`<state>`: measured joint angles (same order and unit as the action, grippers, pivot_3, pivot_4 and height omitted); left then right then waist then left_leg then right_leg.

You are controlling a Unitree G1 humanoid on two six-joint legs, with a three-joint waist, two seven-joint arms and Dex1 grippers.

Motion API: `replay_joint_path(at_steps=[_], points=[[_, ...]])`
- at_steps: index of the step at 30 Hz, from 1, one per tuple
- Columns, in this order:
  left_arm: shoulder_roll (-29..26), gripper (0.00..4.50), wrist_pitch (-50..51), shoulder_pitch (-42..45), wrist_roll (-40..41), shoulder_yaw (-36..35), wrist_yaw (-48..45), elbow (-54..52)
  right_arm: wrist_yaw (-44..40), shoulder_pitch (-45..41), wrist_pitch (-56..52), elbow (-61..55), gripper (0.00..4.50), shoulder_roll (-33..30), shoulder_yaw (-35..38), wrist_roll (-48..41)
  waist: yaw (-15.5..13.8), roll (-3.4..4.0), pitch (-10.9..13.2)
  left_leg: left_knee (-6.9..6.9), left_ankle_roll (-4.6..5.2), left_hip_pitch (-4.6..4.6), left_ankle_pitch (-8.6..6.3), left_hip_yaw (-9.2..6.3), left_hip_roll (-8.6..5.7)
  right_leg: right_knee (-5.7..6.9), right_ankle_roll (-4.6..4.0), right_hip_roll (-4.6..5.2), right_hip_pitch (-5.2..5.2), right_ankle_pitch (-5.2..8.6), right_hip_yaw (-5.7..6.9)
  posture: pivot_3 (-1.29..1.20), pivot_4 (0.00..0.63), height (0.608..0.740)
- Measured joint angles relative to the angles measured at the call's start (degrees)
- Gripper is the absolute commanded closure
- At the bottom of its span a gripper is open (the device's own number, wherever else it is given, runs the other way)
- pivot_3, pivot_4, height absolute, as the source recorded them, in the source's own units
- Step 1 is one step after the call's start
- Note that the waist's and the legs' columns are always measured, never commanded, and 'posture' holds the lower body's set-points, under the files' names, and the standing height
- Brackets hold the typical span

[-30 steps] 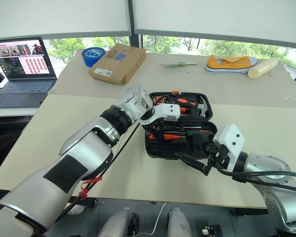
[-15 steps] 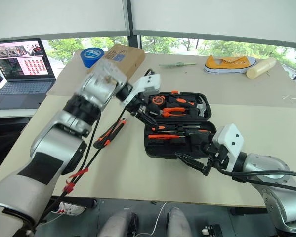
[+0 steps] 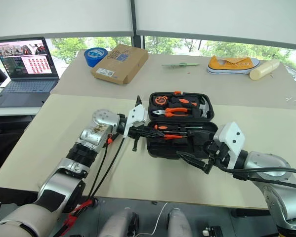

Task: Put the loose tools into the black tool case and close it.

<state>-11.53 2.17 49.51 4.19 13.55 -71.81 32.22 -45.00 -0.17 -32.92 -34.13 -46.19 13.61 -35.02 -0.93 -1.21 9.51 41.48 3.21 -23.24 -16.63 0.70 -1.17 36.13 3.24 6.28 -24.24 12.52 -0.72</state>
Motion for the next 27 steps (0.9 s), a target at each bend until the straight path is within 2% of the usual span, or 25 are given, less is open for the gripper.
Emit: replay_joint_path(at_steps=[13,20,27], points=[[0.85,4.47,-10.20,1.27,-4.69,4.06,1.79,8.29,0.51,0.13,-0.31,0.59,0.00,0.04,0.00,0.00,0.18,0.00,0.00,-0.01,0.00,0.00,0.00,0.00,-0.02,-0.04,0.00,-0.01,0.00,0.00,0.01,0.00,0.150,0.735],[2.25,4.47,-15.54,5.45,-6.49,3.67,6.17,17.43,1.67,0.91,-0.36,0.56,0.00,0.23,-0.01,-0.01,0.08,0.00,0.00,0.00,0.00,0.00,0.00,0.00,-0.07,-0.04,0.00,-0.01,0.00,0.00,0.01,0.00,0.150,0.735],[2.80,4.47,-18.78,6.49,-6.86,3.37,6.59,20.12,1.79,1.36,-0.37,0.52,0.00,0.23,-0.01,-0.02,0.12,0.00,0.00,-0.01,0.01,0.01,0.00,0.00,-0.07,-0.04,0.00,-0.01,0.01,0.00,0.02,0.00,0.150,0.735]])
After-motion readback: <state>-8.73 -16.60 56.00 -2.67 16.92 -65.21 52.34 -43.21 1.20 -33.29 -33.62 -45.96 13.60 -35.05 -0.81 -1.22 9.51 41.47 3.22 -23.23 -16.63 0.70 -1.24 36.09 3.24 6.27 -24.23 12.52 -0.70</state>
